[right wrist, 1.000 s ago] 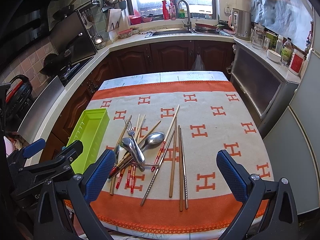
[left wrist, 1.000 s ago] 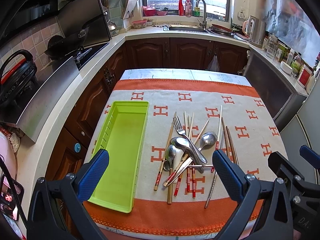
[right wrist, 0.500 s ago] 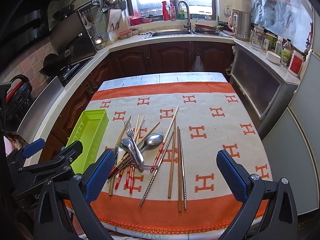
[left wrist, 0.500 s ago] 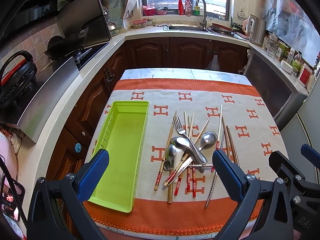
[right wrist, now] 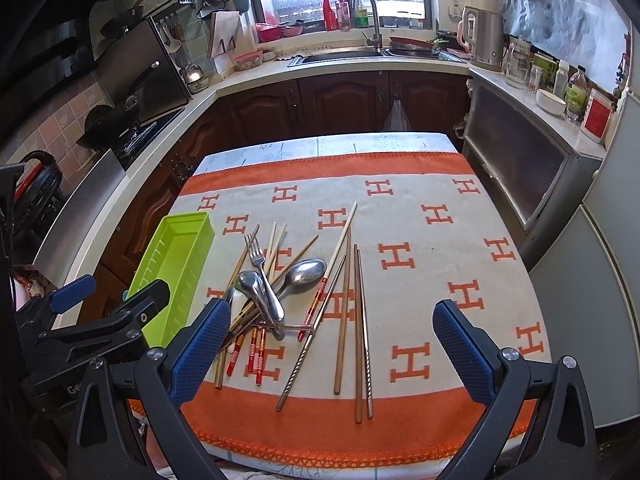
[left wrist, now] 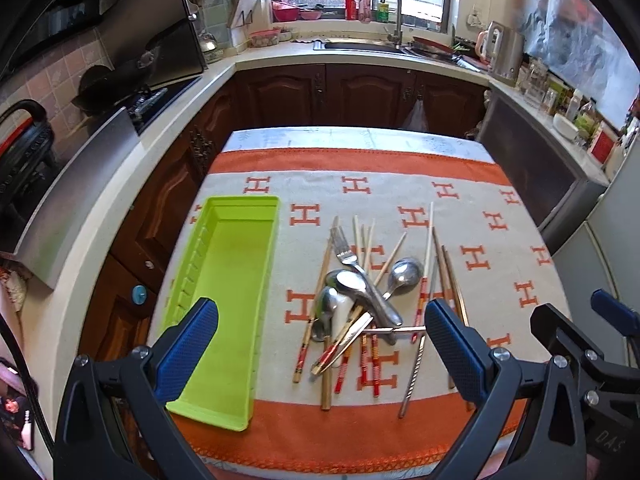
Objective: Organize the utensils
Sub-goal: 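Lower the right gripper onto a silver twisted chopstick and grasp it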
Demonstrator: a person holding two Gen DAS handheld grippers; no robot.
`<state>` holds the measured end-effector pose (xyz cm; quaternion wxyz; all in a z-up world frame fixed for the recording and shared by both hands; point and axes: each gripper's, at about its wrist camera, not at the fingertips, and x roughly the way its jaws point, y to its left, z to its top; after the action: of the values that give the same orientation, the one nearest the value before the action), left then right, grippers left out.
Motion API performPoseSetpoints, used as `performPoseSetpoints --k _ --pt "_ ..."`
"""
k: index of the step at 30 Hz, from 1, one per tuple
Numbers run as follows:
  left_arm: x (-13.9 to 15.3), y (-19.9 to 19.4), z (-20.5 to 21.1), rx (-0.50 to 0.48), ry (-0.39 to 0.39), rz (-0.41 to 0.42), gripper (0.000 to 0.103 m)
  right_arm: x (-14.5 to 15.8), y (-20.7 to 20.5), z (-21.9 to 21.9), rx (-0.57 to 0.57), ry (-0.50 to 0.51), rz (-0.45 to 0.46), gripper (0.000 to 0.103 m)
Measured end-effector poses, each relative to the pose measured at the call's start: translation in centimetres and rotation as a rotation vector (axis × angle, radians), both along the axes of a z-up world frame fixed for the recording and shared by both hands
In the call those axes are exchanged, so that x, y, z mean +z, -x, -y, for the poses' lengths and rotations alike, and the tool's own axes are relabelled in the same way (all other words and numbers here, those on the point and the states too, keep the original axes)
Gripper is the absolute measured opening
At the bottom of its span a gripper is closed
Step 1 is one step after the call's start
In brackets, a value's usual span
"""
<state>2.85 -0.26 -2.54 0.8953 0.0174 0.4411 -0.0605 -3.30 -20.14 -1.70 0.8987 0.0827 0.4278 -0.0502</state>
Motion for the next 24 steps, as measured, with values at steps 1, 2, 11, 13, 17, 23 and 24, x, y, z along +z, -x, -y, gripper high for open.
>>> performPoseSetpoints --k 1,2,11,13,17,23,24 --pt "0.0 -0.3 -0.2 0.0 0.021 -0.002 0.102 -0.2 -0.4 0.6 -0.006 -0.006 -0.001 0.103" --pt "0.0 -0.8 -0.5 -0.003 0.051 -0.002 0.102 -0.3 -0.7 1.1 -0.01 -0.017 -0.005 0.102" --pt "-1.7 -5.0 1.1 -0.078 0.052 -0.1 0.102 -3.9 -4.3 6.3 -0.038 -0.065 -0.111 0.074" --pt "-2.7 -5.2 1.8 -0.115 0.082 -0.128 0.102 -5.3 -4.9 6.8 -0.028 -0.071 -0.141 0.066" --pt "-5.1 -5.0 4.3 -0.179 0.036 -0.158 0.102 -8.9 -6.1 7.0 -0.001 -0.062 -0.2 0.054" --pt "-8.3 -4.2 7.3 -0.257 -0.008 -0.201 0.089 -14.3 -6.5 5.8 0.058 -0.048 -0.294 0.039" --pt "-8.7 -4.1 7.5 -0.263 -0.012 -0.208 0.087 -15.2 -6.5 5.7 0.069 -0.047 -0.31 0.036"
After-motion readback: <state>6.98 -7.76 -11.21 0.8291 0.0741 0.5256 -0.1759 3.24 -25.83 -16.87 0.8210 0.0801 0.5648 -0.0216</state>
